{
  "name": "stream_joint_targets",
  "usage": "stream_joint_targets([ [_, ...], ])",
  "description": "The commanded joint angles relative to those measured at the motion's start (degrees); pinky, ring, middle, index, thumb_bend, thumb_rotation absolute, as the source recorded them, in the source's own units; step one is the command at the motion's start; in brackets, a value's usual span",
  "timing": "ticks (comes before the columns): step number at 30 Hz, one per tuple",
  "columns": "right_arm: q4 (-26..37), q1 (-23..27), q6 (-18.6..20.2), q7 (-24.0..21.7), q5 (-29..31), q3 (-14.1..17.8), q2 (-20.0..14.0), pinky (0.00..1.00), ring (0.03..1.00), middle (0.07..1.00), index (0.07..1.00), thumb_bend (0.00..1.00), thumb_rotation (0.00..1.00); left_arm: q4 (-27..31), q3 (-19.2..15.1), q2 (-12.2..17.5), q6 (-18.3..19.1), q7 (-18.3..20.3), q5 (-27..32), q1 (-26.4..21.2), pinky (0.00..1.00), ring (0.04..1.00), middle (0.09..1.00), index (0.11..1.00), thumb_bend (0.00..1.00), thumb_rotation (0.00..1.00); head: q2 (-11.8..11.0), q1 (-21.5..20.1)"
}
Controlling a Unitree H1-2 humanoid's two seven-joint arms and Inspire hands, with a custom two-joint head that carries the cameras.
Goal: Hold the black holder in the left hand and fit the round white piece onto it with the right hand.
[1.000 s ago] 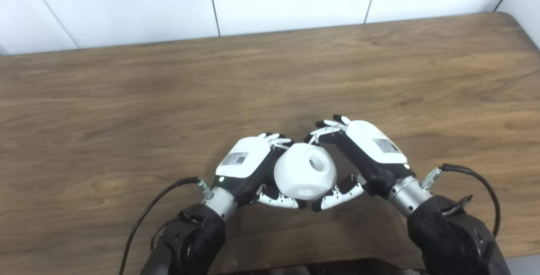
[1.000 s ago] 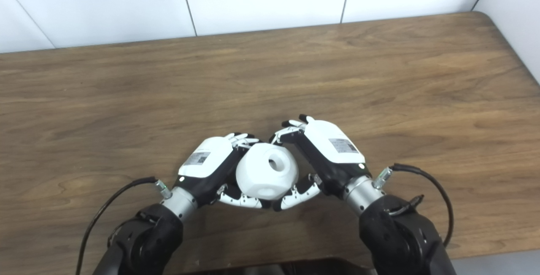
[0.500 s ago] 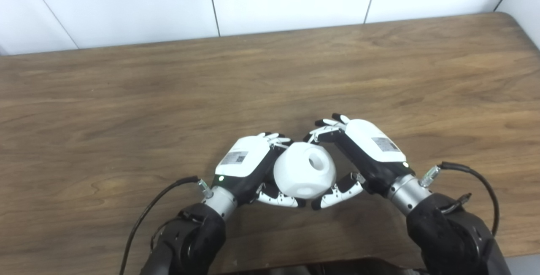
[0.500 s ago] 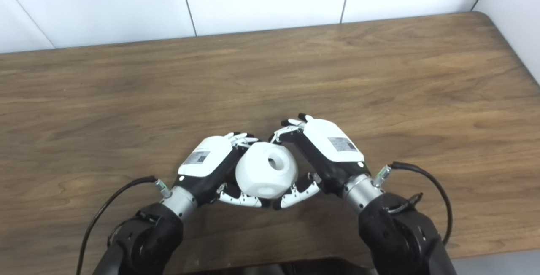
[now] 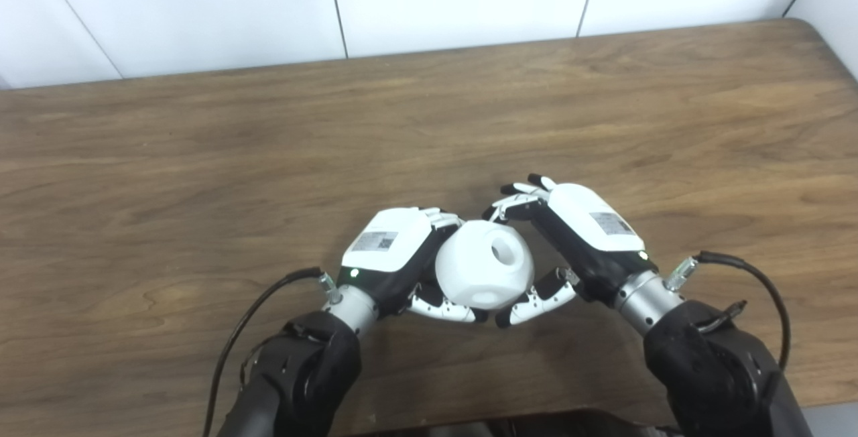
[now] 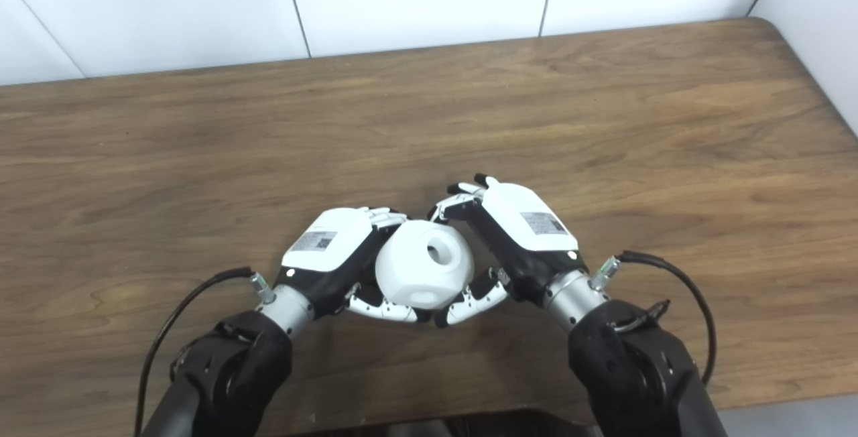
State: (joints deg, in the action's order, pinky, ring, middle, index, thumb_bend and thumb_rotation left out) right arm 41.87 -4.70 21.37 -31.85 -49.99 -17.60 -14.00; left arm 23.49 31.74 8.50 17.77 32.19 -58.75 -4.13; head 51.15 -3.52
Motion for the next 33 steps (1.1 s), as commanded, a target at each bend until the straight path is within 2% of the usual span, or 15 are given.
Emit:
stream_joint_targets([
  [1,0.3,1.0,-2.9,-0.7,0.9,-1.2,0.3,1.00,0.901,0.755,0.483,0.52,0.14,-0.5,1.0,0.5,2.8,6.3,-1.4,0.9,0.91,0.915,0.876,0.813,0.84,0.31,0.0,0.0],
  [5,0.2,1.0,-2.8,-0.5,1.0,-1.3,0.4,1.00,0.902,0.753,0.483,0.52,0.14,1.0,0.4,0.7,4.4,11.0,-4.2,0.5,0.91,0.929,0.892,0.841,0.86,0.32,0.0,-0.1],
  [8,0.2,1.0,-2.9,-0.4,1.2,-1.3,0.3,1.00,0.904,0.751,0.483,0.52,0.14,2.5,0.1,0.9,5.4,16.9,-7.4,-0.3,0.93,0.952,0.913,0.875,0.87,0.34,0.0,-0.2],
  [18,0.3,1.0,-3.0,-1.0,1.2,-1.2,0.2,1.00,0.908,0.752,0.483,0.52,0.14,8.2,-3.8,0.5,5.5,29.3,-12.9,-1.0,0.99,0.981,0.936,0.913,0.91,0.34,0.1,-0.3],
  [30,-0.5,1.3,-3.2,-1.2,0.9,-1.4,0.2,1.00,0.910,0.753,0.483,0.52,0.14,11.8,-10.5,0.2,2.8,33.0,-16.8,0.0,1.00,0.998,0.959,0.942,0.94,0.32,-0.3,-0.2],
  [33,-0.7,1.5,-3.6,-1.0,1.0,-1.5,0.2,1.00,0.909,0.751,0.483,0.52,0.14,12.5,-12.7,0.5,1.8,34.1,-17.7,-0.2,1.00,0.997,0.967,0.954,0.95,0.34,-0.5,-0.1],
])
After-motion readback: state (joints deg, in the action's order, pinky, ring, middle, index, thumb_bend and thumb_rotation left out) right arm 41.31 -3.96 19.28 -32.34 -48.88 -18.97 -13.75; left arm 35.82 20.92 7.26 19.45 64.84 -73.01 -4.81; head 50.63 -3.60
